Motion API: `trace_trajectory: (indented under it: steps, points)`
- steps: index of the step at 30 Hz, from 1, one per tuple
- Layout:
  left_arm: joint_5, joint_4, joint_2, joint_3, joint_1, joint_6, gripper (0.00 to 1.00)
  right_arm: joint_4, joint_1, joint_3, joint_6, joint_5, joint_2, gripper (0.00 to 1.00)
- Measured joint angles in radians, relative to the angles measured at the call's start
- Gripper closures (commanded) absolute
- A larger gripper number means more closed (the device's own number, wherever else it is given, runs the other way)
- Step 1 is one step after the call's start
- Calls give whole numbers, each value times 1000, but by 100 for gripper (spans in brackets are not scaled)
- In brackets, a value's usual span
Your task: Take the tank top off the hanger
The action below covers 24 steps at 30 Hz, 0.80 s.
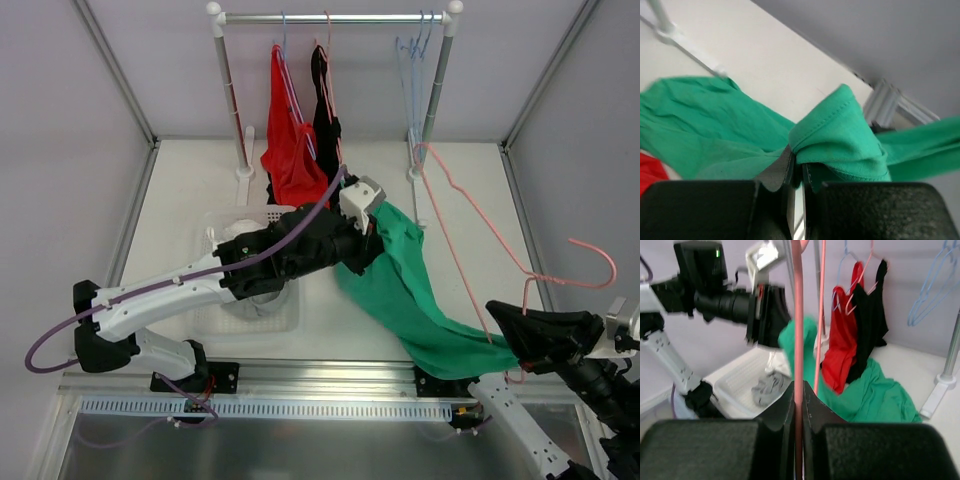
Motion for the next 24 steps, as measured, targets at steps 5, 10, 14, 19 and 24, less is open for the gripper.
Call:
trace_trajectory:
  steps: [5, 10, 14, 19, 24]
  points:
    - [269, 63, 24, -125, -24, -31, 100, 342, 0, -238, 69, 119, -75, 100]
    - [356, 156, 141, -156, -131, -55, 100, 719, 0, -475, 105, 198, -33, 100]
    - [256, 177, 230, -261, -158, -141, 100, 843, 0, -468, 89, 249, 88, 100]
    - [53, 141, 276, -392, -145, -266, 88, 639, 0, -173, 69, 293, 284, 100]
    - [-83, 68, 257, -411, -137, -352, 34, 398, 0, 78, 118, 281, 411, 100]
